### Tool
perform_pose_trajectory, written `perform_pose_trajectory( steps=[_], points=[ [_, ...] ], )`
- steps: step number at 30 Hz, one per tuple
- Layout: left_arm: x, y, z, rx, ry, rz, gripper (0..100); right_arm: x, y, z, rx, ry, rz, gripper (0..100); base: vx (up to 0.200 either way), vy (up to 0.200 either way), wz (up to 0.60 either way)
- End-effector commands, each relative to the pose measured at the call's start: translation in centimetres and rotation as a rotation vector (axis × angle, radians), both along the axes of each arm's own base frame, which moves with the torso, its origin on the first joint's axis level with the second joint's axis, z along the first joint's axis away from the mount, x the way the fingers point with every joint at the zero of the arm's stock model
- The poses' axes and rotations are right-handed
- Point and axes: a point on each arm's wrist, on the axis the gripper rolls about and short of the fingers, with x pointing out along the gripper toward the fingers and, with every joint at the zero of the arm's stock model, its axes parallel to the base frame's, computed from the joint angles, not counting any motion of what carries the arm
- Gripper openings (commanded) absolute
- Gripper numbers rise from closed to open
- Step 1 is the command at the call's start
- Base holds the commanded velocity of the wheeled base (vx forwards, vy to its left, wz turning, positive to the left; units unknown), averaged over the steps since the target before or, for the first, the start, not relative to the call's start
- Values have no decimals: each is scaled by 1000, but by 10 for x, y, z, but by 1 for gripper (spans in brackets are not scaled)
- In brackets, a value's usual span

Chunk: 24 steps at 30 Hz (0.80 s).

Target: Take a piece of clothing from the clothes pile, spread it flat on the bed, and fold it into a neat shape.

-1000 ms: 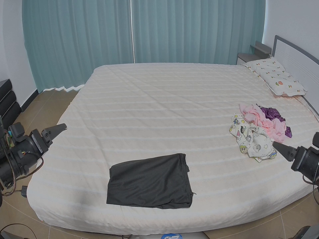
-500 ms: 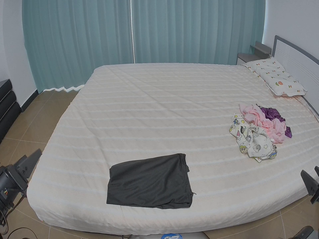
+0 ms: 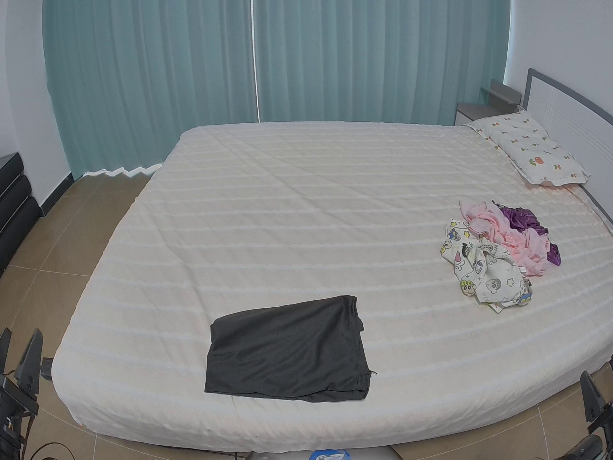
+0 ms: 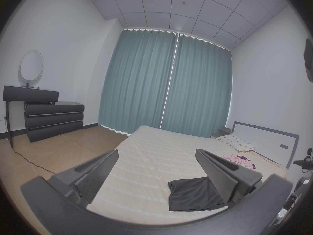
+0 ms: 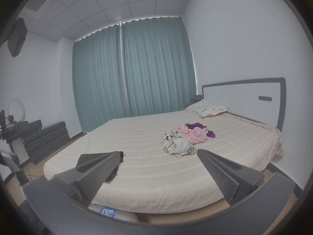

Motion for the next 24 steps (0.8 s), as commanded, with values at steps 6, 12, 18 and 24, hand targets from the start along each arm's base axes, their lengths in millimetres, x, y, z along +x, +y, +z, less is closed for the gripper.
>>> perform_pose_trajectory(
  steps=[6, 12, 18, 24],
  points=[
    [-20, 2, -29, 60, -20, 87, 100, 0, 1, -21, -46, -65, 2, 100, 0, 0, 0],
    [-29, 2, -33, 165, -36, 144, 100, 0, 3, -20, -81, -78, 73, 100, 0, 0, 0],
    [-36, 2, -10, 197, -100, 160, 100, 0, 4, -14, -224, -162, 120, 100, 0, 0, 0],
    [-28, 2, -33, 208, -13, 144, 100, 0, 4, -22, -139, -67, 144, 100, 0, 0, 0]
  ],
)
